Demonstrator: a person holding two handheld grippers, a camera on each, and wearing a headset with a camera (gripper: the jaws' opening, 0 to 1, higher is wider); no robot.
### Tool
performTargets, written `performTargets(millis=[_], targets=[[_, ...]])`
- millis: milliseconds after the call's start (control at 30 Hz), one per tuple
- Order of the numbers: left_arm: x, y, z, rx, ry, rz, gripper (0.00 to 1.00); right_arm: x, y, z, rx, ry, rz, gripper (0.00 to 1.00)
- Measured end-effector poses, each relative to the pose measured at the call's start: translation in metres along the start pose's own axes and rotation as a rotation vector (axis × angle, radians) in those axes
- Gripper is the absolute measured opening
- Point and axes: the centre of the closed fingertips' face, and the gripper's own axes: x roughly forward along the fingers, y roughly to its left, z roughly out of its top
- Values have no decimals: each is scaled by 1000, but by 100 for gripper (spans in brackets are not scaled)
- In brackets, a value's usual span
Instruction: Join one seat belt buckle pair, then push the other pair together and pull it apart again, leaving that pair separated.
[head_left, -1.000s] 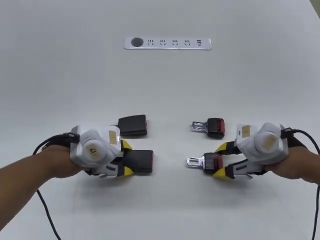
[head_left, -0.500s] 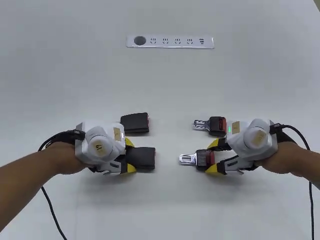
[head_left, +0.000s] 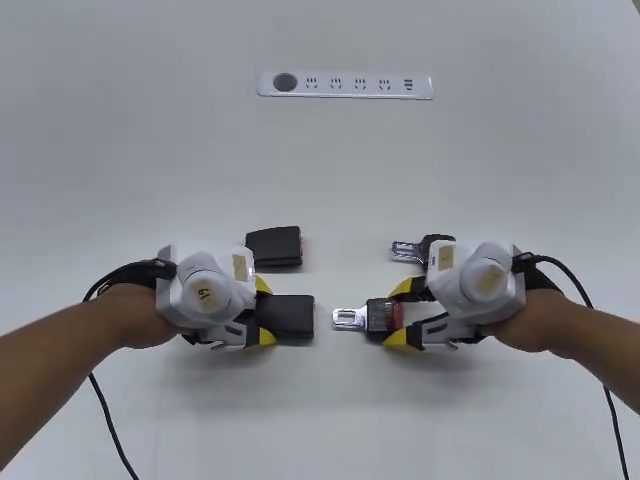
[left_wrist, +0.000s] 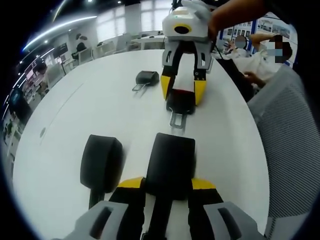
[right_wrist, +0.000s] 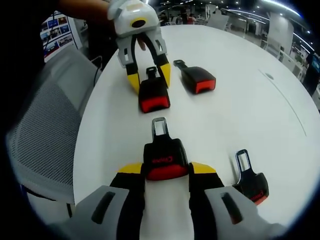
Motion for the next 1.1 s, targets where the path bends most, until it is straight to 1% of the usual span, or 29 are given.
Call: performTargets(millis=[67,167,267,400,533,633,667,767,933,1100], targets=[[0,0,0,-1,2,1,34,3,0,2,1,-10,4,33],[0,0,0,-3,4,1,34,7,6,9,-6,-17,10,33],[1,1,-1,-5,6,2,34,10,4,13,-4,-29,11,33],[1,0,0,-3,8,1,34,14,6,18,-2,-43,10,33],[1,0,-2,-5,10,1,34,18,8,23,14,-63,20,33],[1,0,-2,-7,11,2,34,21,11,29,9,-75,15,33],[2,1,-2,-8,9,3,34,22,11,30,-11,-67,12,33],[2,1,-2,-13,1,4,34,20,11,29,3,-71,11,33],[3,0,-1,0,26,-2,33,20,13,33,-1,-65,8,32],[2,0,-3,1,19,-6,33,23,14,36,0,-66,15,32]])
